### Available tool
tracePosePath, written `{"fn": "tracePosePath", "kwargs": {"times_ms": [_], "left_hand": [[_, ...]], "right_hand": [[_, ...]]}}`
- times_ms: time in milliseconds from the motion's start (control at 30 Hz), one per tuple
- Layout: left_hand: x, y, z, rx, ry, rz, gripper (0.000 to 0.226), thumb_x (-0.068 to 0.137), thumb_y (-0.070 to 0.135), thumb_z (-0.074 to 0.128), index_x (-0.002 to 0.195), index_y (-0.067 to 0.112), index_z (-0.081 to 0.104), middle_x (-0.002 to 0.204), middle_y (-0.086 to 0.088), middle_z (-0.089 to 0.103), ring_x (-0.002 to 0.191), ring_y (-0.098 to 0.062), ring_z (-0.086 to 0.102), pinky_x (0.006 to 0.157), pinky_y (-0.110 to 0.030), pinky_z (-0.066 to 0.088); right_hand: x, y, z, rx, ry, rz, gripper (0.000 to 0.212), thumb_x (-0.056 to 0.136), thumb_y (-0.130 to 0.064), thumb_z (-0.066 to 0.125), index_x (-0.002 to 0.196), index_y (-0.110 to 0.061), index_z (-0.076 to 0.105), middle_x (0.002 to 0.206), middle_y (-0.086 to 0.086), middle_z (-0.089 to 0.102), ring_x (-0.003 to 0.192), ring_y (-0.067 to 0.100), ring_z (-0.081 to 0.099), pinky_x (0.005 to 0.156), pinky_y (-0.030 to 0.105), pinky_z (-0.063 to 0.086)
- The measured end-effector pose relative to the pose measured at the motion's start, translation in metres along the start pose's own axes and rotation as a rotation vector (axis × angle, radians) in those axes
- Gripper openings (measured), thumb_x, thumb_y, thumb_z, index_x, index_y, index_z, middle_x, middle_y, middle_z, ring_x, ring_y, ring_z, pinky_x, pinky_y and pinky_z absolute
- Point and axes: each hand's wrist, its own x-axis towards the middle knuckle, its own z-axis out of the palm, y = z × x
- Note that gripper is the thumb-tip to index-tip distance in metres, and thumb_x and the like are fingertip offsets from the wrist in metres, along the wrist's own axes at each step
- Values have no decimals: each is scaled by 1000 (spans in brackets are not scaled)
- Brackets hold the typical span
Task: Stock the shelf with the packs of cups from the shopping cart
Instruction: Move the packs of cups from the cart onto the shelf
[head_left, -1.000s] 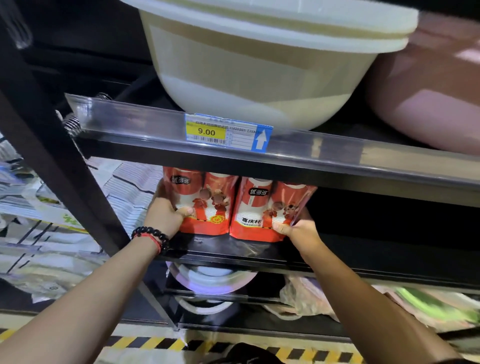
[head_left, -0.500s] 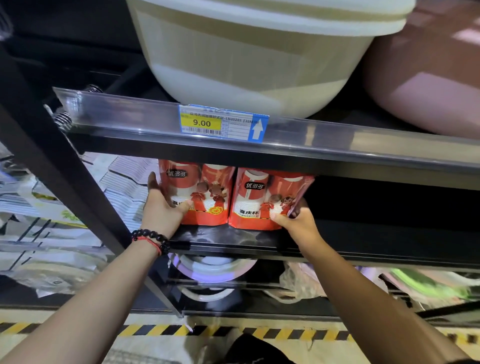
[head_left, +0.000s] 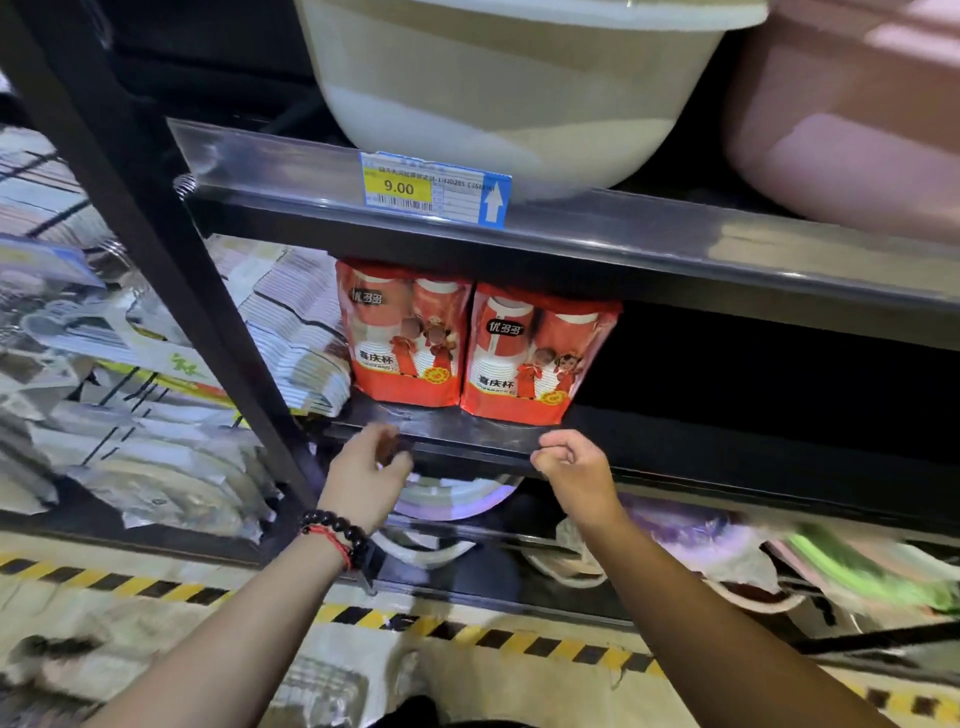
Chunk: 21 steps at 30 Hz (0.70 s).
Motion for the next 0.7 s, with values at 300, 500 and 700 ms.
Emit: {"fn": "tracePosePath", "kwargs": {"times_ms": [300, 500, 700], "left_hand": [[-112, -3, 24, 14, -102, -191, 5, 90, 22, 59, 91, 25, 62, 89, 2, 70, 85, -19, 63, 63, -15, 41], [-182, -29, 3, -39, -18, -327, 19, 90, 18, 61, 77, 31, 56, 80, 5, 64, 81, -20, 61, 70, -25, 44], [-238, -57, -37, -68, 148, -442, 7, 92, 19, 60, 90, 25, 60, 87, 5, 63, 83, -16, 58, 68, -24, 41]], "right_hand": [[-64, 30, 1, -69, -280, -58, 32, 87, 7, 63, 80, -24, 63, 64, -5, 55, 71, 19, 52, 75, 31, 43], [-110, 36, 34, -155, -535, -69, 16, 89, 4, 62, 95, -10, 66, 74, 0, 58, 69, 12, 53, 60, 9, 43], [-151, 20, 98, -228, -736, -153, 22, 88, 2, 62, 86, -20, 64, 67, -3, 57, 52, 3, 52, 55, 15, 43]]}}
